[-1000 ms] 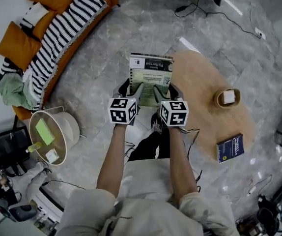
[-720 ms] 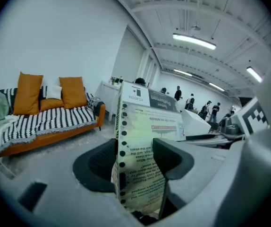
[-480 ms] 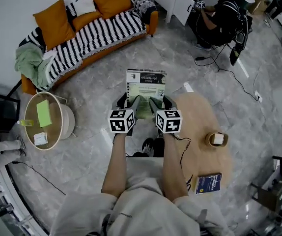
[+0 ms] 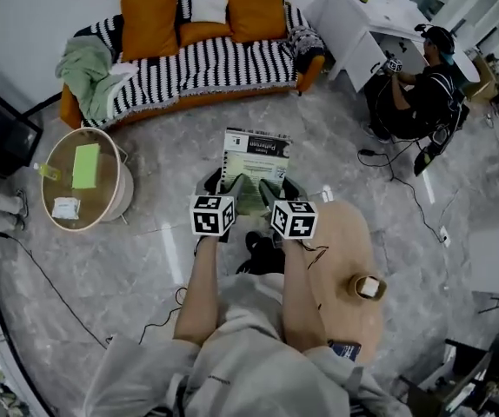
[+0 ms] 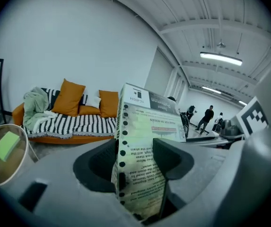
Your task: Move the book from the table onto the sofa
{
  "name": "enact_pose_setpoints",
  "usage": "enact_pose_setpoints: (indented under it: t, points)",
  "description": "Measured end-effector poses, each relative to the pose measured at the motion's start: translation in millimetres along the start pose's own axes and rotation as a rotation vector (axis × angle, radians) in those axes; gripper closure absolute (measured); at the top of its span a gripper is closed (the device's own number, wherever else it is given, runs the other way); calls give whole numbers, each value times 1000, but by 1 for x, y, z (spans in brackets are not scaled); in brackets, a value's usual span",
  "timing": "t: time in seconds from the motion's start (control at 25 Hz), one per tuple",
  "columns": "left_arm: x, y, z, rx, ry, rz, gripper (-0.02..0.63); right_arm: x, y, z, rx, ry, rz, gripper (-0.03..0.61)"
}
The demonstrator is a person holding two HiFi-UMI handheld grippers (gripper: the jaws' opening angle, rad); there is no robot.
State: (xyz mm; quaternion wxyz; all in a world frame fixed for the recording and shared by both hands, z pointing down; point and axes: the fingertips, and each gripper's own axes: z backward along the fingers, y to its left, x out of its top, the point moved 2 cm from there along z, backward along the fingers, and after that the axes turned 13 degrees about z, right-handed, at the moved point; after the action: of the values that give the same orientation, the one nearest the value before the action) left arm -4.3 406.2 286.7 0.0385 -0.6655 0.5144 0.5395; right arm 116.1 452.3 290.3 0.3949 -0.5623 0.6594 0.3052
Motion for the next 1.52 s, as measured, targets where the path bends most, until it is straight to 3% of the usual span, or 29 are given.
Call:
enact_pose_setpoints:
  t: [0.36,0.72,1.12,1.36,1.52]
  points:
    - [47,102,-5,130,-101,119,371,43,50,-105,136,20,104,345]
    - [142,185,-28,206,-89,67,371,116,81,-214,238,-17,101,345]
    - [176,210,-82,216,-44,41,373,146,51,-278,276,5,129,347]
    - [196,239,-91,243,-62,46,373,163,60,-315,326,-2,157,345]
    - [212,245,-107,245,-79,60,373,175,53,-326,302,11,171,347]
